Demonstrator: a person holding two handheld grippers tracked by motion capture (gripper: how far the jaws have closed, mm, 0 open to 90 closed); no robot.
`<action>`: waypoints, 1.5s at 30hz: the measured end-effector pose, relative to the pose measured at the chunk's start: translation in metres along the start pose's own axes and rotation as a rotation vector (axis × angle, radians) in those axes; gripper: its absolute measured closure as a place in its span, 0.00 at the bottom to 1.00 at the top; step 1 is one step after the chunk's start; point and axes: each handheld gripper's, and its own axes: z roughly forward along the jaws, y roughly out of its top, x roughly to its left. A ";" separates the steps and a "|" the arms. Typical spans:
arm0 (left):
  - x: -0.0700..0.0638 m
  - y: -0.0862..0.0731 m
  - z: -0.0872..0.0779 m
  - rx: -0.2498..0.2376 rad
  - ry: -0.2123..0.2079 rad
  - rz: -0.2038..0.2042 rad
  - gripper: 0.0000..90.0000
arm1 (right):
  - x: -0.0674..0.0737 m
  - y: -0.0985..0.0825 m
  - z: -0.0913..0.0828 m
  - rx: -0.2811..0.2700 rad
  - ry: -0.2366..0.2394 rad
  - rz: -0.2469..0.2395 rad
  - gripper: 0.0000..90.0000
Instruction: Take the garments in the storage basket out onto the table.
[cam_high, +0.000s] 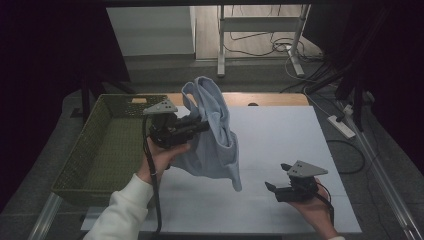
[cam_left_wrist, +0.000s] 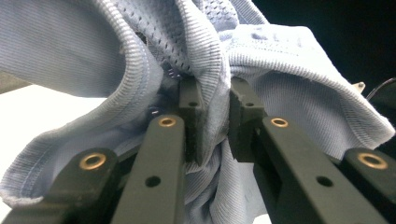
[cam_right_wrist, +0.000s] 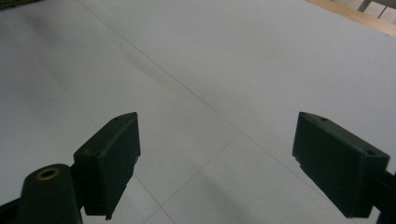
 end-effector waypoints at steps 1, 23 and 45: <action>0.000 -0.001 0.001 0.003 -0.003 -0.001 0.86 | 0.000 0.000 0.000 -0.001 0.002 0.002 0.17; -0.013 -0.024 0.023 0.073 -0.051 -0.011 0.86 | 0.000 0.000 0.000 -0.002 0.000 0.001 0.17; -0.007 -0.043 0.058 0.165 -0.029 -0.026 0.86 | -0.001 0.000 0.000 0.000 -0.001 -0.001 0.17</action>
